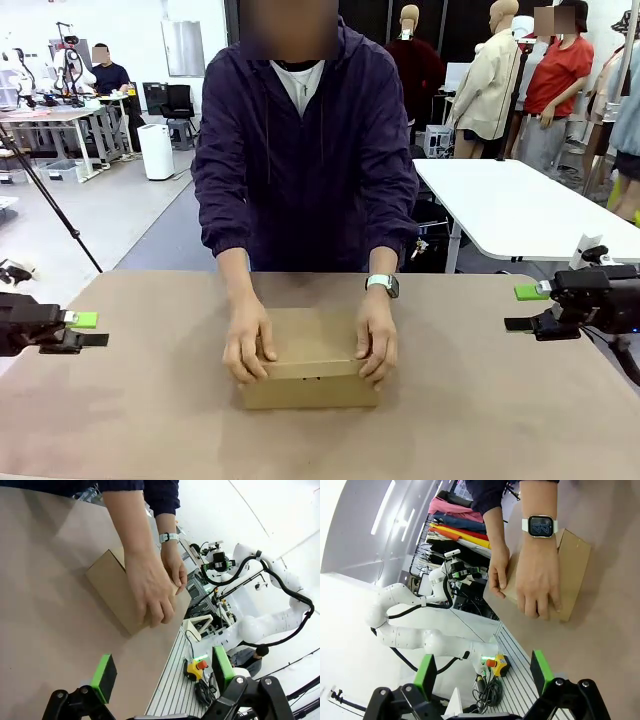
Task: Pack the items into the box.
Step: Close the Mailer Box.
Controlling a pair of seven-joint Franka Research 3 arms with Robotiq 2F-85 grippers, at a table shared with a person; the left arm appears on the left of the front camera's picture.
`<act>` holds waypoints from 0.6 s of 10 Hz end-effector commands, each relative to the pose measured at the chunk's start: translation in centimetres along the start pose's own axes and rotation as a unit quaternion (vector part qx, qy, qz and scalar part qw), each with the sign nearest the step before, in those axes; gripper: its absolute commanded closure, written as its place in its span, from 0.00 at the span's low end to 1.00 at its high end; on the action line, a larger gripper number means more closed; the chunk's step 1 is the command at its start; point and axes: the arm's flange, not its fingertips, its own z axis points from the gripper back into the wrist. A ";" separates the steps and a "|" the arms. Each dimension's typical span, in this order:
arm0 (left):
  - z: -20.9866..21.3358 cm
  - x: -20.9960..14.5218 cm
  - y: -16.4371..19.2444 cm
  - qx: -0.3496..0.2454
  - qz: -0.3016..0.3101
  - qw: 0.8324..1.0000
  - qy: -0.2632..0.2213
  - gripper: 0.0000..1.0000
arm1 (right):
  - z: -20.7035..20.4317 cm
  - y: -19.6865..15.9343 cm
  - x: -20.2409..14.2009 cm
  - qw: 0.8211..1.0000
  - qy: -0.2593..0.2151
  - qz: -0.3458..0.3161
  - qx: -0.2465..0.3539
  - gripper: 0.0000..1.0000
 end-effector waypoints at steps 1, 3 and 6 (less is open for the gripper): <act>0.0 -0.3 -0.3 0.000 -0.009 1.000 0.000 0.00 | -0.3 0.3 0.3 1.000 -0.007 0.011 0.005 0.00; 0.0 -0.3 -0.3 0.000 -0.009 1.000 0.000 0.00 | -0.3 0.3 0.3 1.000 -0.007 0.011 0.005 0.00; 0.0 -0.3 -0.3 0.000 -0.009 1.000 0.000 0.00 | -0.3 0.3 0.3 1.000 -0.007 0.011 0.005 0.00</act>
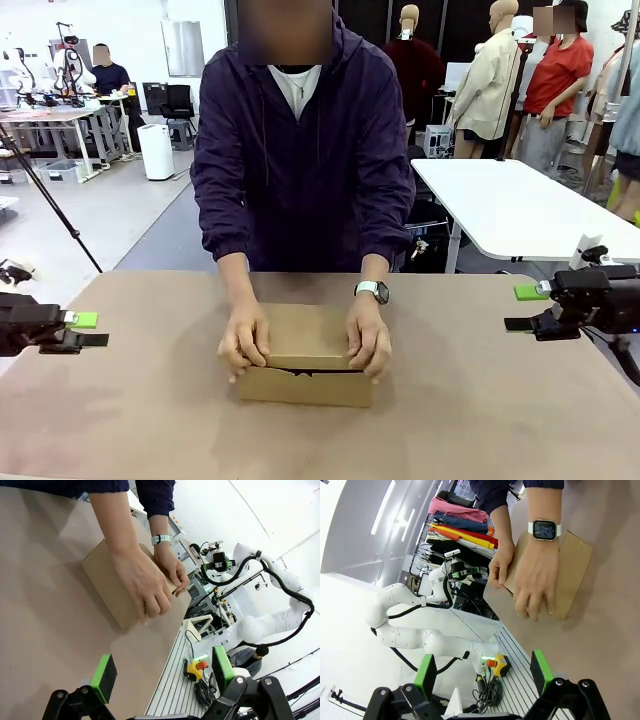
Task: Pack the items into the box.
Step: Close the Mailer Box.
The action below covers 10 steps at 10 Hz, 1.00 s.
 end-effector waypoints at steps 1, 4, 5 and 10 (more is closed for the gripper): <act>0.0 -0.3 -0.3 0.000 -0.009 1.000 0.000 0.00 | -0.3 0.3 0.3 1.000 -0.007 0.011 0.005 0.00; 0.0 -0.3 -0.3 0.000 -0.009 1.000 0.000 0.00 | -0.3 0.3 0.3 1.000 -0.007 0.011 0.005 0.00; 0.0 -0.3 -0.3 0.000 -0.009 1.000 0.000 0.00 | -0.3 0.3 0.3 1.000 -0.007 0.011 0.005 0.00; 0.0 -0.3 -0.3 0.000 -0.009 1.000 0.000 0.00 | -0.3 0.3 0.3 1.000 -0.007 0.011 0.005 0.00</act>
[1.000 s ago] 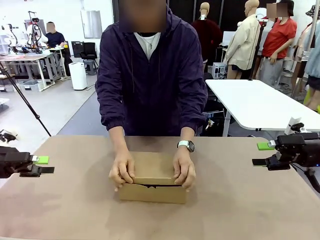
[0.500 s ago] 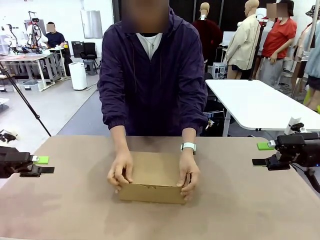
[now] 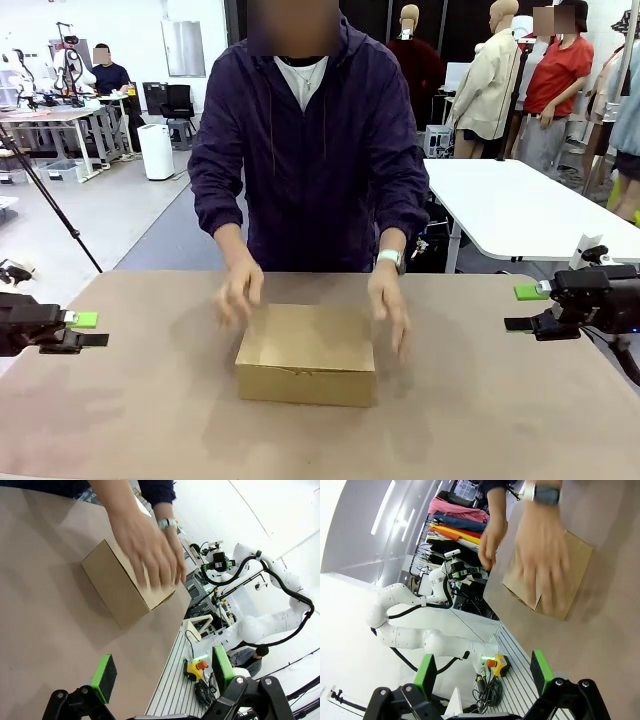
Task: Pack the items into the box.
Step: Close the Mailer Box.
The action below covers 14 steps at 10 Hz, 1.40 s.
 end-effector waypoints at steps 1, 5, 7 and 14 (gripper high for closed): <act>0.0 -0.3 -0.3 0.000 -0.009 1.000 0.000 0.00 | -0.3 0.3 0.3 1.000 -0.007 0.011 0.005 0.00; 0.0 -0.3 -0.3 0.000 -0.009 1.000 0.000 0.00 | -0.3 0.3 0.3 1.000 -0.007 0.011 0.005 0.00; 0.0 -0.3 -0.3 0.000 -0.009 1.000 0.000 0.00 | -0.3 0.3 0.3 1.000 -0.007 0.011 0.005 0.00; 0.0 -0.3 -0.3 0.000 -0.009 1.000 0.000 0.00 | -0.3 0.3 0.3 1.000 -0.007 0.011 0.005 0.00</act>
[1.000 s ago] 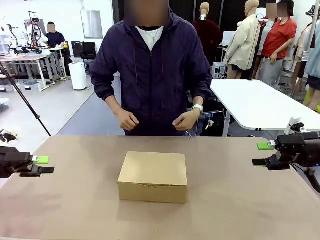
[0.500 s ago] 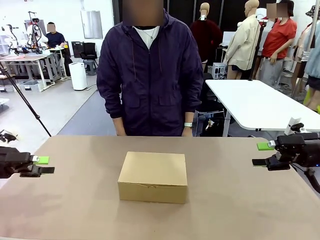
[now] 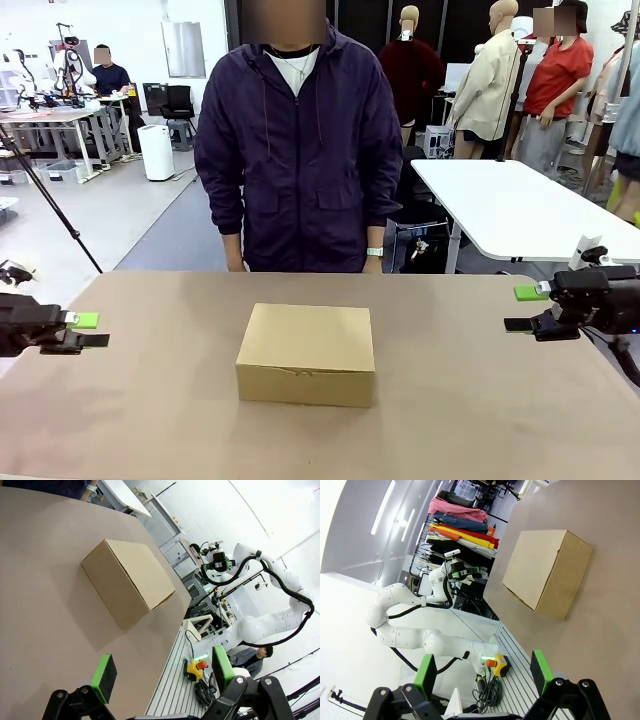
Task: Pack the items into the box.
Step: Close the Mailer Box.
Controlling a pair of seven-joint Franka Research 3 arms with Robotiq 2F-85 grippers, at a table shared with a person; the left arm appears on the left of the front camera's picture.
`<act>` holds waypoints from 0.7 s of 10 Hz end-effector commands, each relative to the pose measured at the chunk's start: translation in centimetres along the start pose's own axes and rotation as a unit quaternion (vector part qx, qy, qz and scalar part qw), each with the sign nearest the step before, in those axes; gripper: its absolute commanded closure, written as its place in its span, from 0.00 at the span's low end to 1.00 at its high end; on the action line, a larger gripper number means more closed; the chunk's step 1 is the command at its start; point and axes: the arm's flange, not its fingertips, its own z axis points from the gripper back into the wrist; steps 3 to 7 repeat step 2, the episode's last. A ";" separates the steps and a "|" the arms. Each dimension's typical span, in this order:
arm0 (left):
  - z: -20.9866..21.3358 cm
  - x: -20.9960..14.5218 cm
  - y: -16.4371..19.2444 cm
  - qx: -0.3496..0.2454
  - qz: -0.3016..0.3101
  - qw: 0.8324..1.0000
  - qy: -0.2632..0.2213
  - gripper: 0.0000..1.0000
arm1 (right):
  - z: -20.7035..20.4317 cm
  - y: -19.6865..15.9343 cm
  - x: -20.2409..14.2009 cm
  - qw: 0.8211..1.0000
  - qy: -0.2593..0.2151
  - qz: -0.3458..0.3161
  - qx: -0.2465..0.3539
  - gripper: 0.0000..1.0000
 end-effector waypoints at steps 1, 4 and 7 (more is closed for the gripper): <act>0.0 -0.3 -0.3 0.000 -0.009 1.000 0.000 0.00 | -0.3 0.3 0.3 1.000 -0.007 0.011 0.005 0.00; 0.0 -0.3 -0.3 0.000 -0.009 1.000 0.000 0.00 | -0.3 0.3 0.3 1.000 -0.007 0.011 0.005 0.00; 0.0 -0.3 -0.3 0.000 -0.009 1.000 0.000 0.00 | -0.3 0.3 0.3 1.000 -0.007 0.011 0.005 0.00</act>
